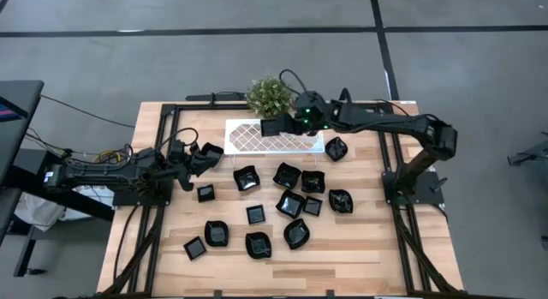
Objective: Pick & Place Mini shaped plates
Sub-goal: Put the square plate on the shelf, then stack the square plate on top of the square plate on the shelf
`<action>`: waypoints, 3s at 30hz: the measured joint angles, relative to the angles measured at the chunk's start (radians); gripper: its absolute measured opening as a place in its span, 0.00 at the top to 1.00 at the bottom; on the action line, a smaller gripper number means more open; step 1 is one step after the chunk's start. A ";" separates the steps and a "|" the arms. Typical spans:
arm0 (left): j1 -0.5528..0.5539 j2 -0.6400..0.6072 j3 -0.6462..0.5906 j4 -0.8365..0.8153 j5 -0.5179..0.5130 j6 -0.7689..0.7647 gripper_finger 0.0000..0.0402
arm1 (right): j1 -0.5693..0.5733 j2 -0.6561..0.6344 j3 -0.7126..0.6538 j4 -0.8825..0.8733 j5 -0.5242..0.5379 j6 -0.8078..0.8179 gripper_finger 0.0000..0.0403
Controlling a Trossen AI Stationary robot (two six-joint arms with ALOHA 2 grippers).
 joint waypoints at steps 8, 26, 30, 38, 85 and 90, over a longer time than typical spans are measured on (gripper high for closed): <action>0.000 0.000 0.000 0.000 0.000 0.000 0.97 | 0.014 0.049 0.000 -0.012 0.004 0.032 1.00; 0.000 0.000 0.000 0.000 0.000 0.000 0.97 | 0.009 0.047 0.000 -0.083 0.032 0.032 1.00; 0.000 0.000 0.000 0.000 0.000 0.000 0.97 | 0.009 0.046 0.000 -0.090 0.034 0.032 1.00; 0.000 0.000 0.000 0.000 0.000 0.000 0.97 | 0.009 0.046 0.000 -0.091 0.034 0.032 1.00; 0.000 0.000 0.000 0.010 0.000 0.000 0.97 | 0.012 -0.038 0.000 -0.130 -0.050 0.016 0.86; 0.000 0.000 0.000 0.014 0.000 0.000 0.97 | 0.041 -0.038 0.000 -0.134 -0.055 0.010 0.86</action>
